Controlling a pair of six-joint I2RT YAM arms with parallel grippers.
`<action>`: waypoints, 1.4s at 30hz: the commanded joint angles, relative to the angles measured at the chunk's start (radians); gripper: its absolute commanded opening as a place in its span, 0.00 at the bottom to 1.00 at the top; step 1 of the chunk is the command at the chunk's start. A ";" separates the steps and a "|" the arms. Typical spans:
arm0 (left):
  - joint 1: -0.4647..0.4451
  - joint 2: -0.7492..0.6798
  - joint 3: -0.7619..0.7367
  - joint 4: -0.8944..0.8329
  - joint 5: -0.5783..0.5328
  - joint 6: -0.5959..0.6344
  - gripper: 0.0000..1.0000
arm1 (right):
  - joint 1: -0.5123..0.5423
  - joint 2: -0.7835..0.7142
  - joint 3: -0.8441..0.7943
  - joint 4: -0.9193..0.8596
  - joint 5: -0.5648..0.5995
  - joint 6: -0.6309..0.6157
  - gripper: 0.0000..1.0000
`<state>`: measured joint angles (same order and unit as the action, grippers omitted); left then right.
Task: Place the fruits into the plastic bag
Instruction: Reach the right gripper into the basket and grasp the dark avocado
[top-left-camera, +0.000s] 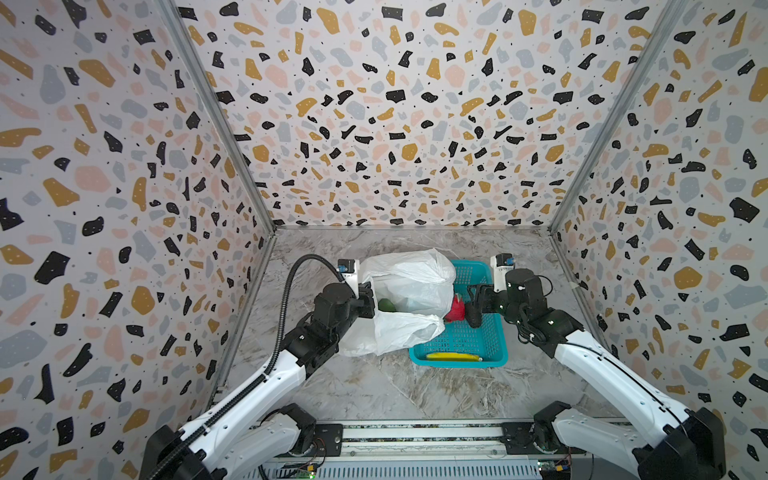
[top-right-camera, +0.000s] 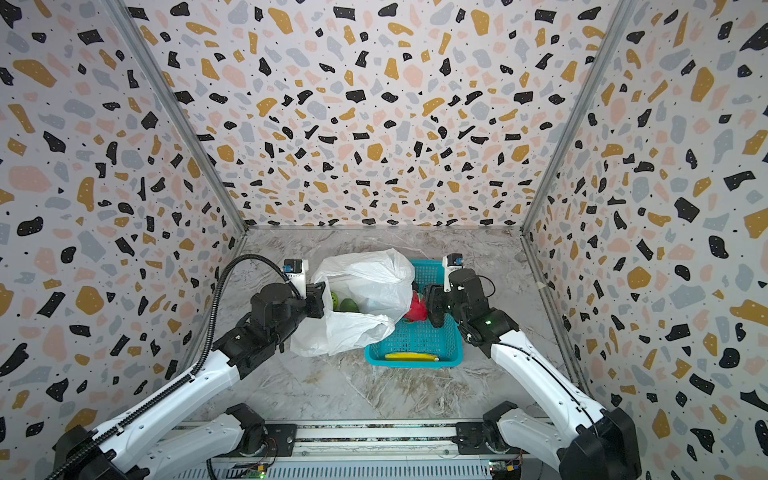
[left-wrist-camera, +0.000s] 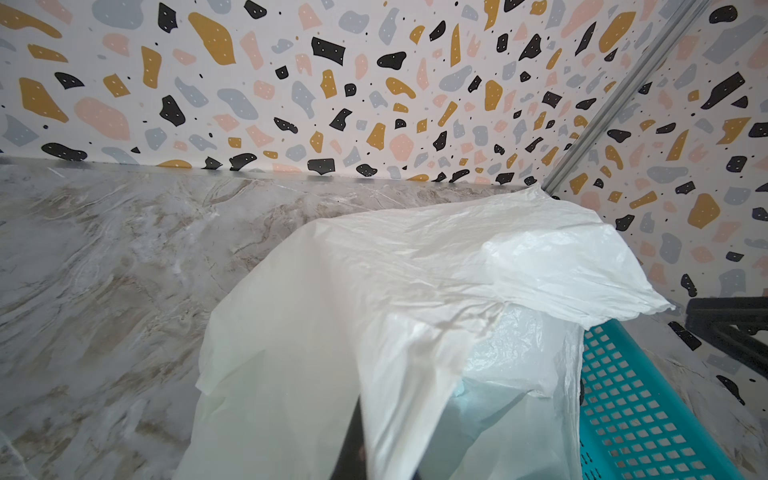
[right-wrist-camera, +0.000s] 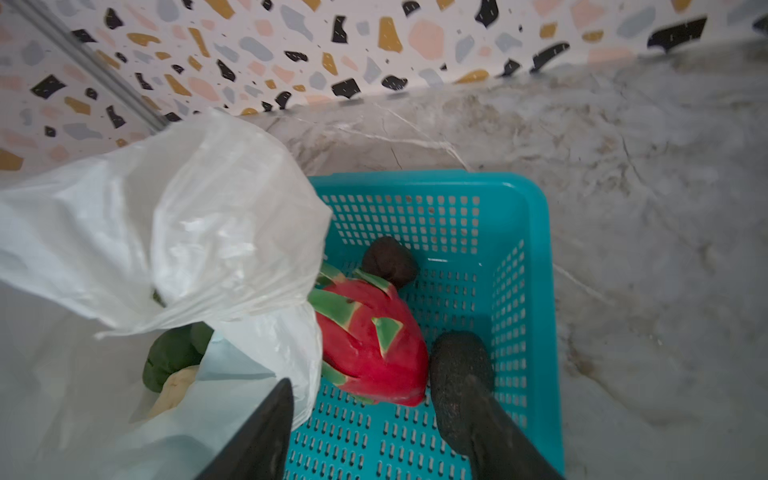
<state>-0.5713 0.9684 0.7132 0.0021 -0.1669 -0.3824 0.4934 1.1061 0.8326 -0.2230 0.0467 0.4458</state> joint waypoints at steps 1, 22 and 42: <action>0.005 0.000 -0.009 0.044 -0.011 -0.009 0.00 | -0.002 0.104 0.040 -0.120 0.061 -0.018 0.48; 0.005 -0.047 -0.032 0.044 0.011 -0.034 0.00 | 0.003 0.610 0.241 -0.187 0.178 -0.016 0.59; 0.005 -0.029 -0.027 0.052 0.021 -0.033 0.00 | 0.022 0.392 0.113 -0.081 0.030 0.003 0.29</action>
<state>-0.5713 0.9394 0.6907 0.0029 -0.1566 -0.4126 0.5056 1.6402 0.9604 -0.3149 0.0967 0.4477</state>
